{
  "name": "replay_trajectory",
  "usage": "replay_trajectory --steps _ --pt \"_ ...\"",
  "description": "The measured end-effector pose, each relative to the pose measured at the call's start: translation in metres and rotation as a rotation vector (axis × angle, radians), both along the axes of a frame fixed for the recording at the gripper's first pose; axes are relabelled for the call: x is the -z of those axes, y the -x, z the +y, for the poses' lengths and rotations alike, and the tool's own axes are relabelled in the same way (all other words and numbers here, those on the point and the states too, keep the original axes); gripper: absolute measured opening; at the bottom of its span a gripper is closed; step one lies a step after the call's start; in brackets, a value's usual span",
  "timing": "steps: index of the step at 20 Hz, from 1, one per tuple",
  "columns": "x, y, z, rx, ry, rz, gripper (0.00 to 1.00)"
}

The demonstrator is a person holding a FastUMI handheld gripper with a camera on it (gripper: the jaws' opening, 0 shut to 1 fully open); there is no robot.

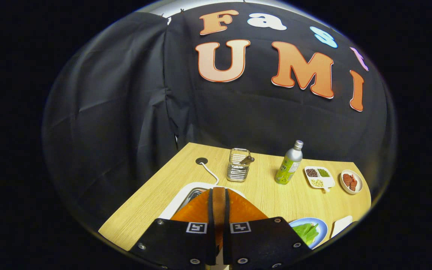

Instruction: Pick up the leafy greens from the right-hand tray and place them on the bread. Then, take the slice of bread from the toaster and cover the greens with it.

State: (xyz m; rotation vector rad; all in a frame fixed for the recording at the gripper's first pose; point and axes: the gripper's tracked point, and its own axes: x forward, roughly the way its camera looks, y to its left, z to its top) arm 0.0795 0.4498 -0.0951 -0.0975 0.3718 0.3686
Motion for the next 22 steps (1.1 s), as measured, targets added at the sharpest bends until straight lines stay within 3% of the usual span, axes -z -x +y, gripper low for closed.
replay_trajectory --steps 13,22 --pt "-0.074 0.015 -0.025 -0.012 -0.132 -0.05 0.08" --pt "-0.072 0.015 -0.085 0.015 -0.137 -0.052 0.08"
